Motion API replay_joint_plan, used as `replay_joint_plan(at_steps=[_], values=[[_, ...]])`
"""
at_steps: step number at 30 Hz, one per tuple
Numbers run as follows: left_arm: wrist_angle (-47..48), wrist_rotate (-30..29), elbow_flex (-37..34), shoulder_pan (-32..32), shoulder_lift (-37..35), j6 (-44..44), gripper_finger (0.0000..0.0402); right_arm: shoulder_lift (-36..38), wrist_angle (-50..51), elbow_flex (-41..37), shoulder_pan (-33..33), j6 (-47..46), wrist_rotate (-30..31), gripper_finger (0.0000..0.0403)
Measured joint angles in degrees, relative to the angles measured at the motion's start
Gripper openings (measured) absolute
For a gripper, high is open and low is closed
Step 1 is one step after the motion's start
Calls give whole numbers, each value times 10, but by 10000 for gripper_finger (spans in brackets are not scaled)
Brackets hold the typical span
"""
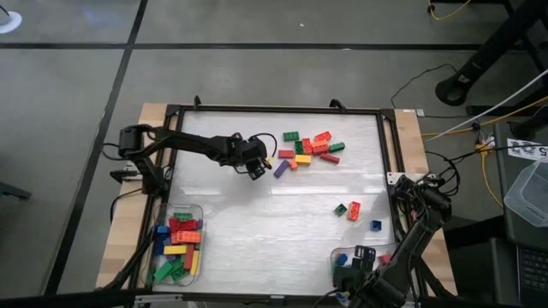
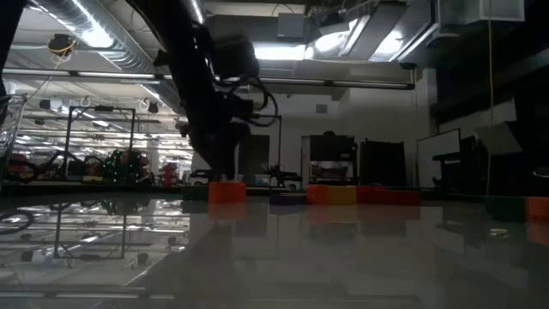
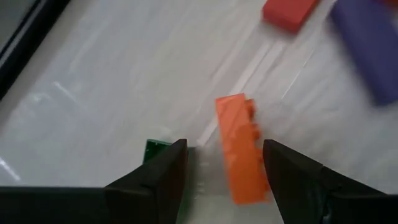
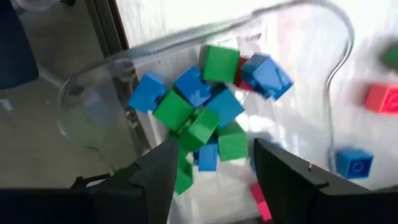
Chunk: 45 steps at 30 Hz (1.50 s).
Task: Sort blocks by size
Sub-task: Put the large orange game piece into the left transparent bin
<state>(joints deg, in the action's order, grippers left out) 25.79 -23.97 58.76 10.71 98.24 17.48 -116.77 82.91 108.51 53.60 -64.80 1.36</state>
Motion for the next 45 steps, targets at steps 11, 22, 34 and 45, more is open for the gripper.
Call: replay_joint_plan(at_steps=[11, 22, 34, 45], values=[[-63, 17, 1, 13, 45, -44, 198, 0, -2, 0, 0, 41, 67, 209], [-56, 45, 1, 40, 70, -64, 197, 0, -3, 0, 0, 54, 88, 209], [-17, 77, 20, 40, 64, -90, 73, 0, 4, 0, -26, 124, 229, 209], [249, 181, 116, -2, -87, -65, 73, 0, 65, 0, -170, 282, 312, 209]])
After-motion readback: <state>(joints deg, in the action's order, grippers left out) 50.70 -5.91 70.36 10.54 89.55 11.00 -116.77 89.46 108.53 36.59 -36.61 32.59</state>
